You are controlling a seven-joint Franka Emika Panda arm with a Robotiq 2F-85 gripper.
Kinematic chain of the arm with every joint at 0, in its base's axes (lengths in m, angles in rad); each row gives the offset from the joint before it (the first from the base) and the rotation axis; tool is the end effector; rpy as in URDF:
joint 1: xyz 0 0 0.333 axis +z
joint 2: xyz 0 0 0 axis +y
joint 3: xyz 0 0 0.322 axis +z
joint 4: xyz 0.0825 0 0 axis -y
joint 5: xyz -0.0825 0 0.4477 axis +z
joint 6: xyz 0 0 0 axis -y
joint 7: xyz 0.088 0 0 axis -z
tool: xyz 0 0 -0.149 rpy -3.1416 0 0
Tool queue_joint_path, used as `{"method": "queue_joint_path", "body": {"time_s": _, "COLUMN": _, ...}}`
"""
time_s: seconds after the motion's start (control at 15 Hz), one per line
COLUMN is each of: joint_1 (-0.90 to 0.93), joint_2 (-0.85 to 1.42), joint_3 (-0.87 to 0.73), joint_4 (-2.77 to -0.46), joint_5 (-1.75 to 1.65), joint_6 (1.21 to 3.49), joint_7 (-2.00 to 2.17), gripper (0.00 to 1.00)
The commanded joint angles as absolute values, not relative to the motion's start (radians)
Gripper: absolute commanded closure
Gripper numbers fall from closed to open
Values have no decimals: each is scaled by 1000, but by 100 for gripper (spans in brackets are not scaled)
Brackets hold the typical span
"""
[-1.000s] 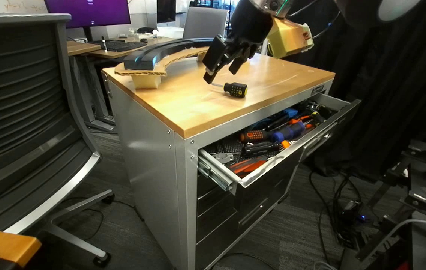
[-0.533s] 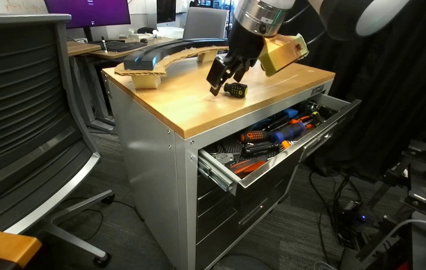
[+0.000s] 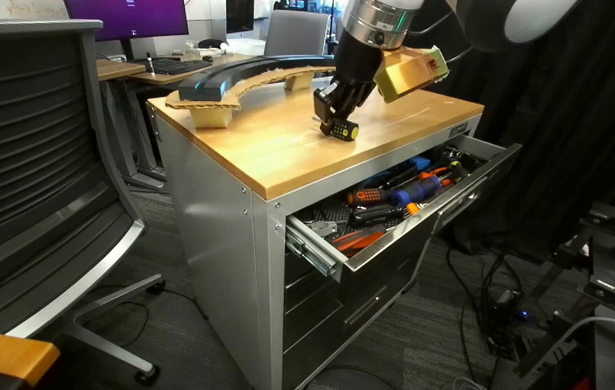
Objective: Put the screwdriver in the open drawer then close it
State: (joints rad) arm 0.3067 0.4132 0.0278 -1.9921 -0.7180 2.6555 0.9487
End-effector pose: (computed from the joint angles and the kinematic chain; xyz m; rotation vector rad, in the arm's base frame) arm 0.6475 0.2307 0.1947 2.8996 -0.0258 0.6328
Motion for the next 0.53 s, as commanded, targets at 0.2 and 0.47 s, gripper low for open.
{"method": "queue_joint_path", "body": {"time_s": 0.2, "joint_1": 250, "joint_2": 286, "joint_3": 111, "joint_4": -2115, "joint_5": -332, "joint_6": 2525, "joint_7": 557, "gripper": 85}}
{"method": "queue_joint_path", "body": {"time_s": 0.47, "joint_1": 276, "joint_2": 197, "joint_3": 126, "joint_4": -2241, "joint_5": -274, "joint_6": 2550, "joint_7": 515, "gripper": 87}}
